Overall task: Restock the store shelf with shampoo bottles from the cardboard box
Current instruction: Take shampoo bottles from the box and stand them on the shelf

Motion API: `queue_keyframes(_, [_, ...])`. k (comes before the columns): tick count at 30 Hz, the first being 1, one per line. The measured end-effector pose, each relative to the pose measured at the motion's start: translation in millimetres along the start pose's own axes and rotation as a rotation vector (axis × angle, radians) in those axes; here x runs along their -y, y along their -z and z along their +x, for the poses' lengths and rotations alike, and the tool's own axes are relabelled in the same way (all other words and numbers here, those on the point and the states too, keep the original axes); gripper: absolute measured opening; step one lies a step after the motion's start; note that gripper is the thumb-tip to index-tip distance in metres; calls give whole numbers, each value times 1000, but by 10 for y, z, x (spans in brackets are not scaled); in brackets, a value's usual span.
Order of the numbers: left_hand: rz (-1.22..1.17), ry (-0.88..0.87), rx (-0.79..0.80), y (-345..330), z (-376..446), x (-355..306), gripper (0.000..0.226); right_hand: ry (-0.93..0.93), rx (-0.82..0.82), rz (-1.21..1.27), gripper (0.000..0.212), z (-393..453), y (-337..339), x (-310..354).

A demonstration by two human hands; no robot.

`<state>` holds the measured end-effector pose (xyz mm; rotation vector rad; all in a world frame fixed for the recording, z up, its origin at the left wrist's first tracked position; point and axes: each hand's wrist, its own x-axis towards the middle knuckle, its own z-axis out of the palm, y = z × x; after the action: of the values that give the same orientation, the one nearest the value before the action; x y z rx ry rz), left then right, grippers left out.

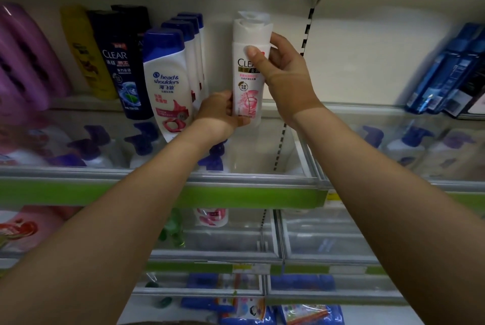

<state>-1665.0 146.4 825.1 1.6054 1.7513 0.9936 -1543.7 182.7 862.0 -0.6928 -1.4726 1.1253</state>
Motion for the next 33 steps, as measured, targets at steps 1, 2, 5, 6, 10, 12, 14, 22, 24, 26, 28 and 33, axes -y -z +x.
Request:
queue_keyframes(1, [-11, -5, -3, -2, -11, -15, 49, -23, -3, 5, 43, 2, 6, 14])
queue_keyframes(2, [-26, -15, -7, -3, -22, -28, 50, -47, -3, 5, 46, 2, 13, 28])
queue_keyframes(5, [-91, -38, -14, 1, -80, -51, 55, -112, -13, 7, 51, -40, 39, 57])
queue_keyframes(6, [-115, -37, -20, 6, -98, -58, 57, -130, -28, 9, 52, -63, 57, 58])
queue_keyframes(10, [-185, -21, -82, 37, -228, -125, 72, -190, -107, -59, 57, -229, 145, 97])
queue_keyframes(12, [-180, -11, -111, 57, -367, -178, 75, -210, -133, -77, 56, -361, 178, 123])
queue_keyframes(14, [-185, -25, -127, 82, -540, -218, 72, -219, -164, -96, 53, -521, 176, 155])
queue_keyframes(22, [-358, -50, -112, 294, -1518, -187, 67, -210, -246, -121, 39, -1260, -133, 391])
queue_keyframes(24, [-394, -39, -100, 391, -1778, -80, 62, -219, -248, -100, 38, -1492, -291, 471])
queue_keyframes(26, [-417, -34, -79, 507, -2033, 77, 57, -234, -245, -84, 34, -1754, -470, 549])
queue_keyframes(28, [-424, -23, -37, 623, -2285, 275, 53, -255, -262, -69, 30, -2031, -653, 601])
queue_keyframes(33, [-393, 58, 76, 945, -2890, 958, 45, -342, -327, -15, 20, -2688, -1207, 584])
